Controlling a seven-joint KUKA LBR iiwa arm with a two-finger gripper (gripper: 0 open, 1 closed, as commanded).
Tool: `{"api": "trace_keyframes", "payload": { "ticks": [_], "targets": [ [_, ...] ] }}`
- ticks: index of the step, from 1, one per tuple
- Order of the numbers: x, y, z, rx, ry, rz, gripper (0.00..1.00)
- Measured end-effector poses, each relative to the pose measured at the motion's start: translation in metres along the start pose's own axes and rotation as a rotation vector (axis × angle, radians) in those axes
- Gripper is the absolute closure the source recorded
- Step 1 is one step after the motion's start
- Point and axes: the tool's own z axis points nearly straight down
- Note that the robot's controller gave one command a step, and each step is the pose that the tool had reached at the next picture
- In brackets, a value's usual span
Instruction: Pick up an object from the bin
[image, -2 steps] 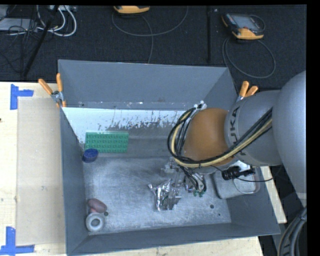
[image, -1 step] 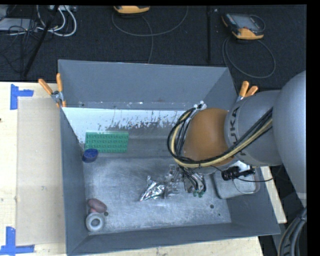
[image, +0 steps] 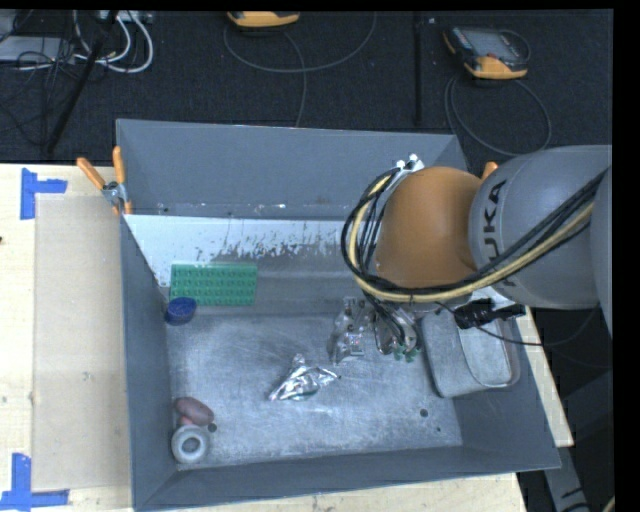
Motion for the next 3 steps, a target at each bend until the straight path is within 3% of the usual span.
{"api": "trace_keyframes", "payload": {
  "ticks": [1, 2, 3],
  "targets": [
    [0.002, -0.001, 0.005, 0.002, 0.008, 0.001, 0.00],
    [0.001, 0.006, 0.079, 0.001, 0.005, -0.024, 0.00],
    [0.015, 0.021, 0.077, 0.002, 0.001, -0.054, 0.00]
  ]
}}
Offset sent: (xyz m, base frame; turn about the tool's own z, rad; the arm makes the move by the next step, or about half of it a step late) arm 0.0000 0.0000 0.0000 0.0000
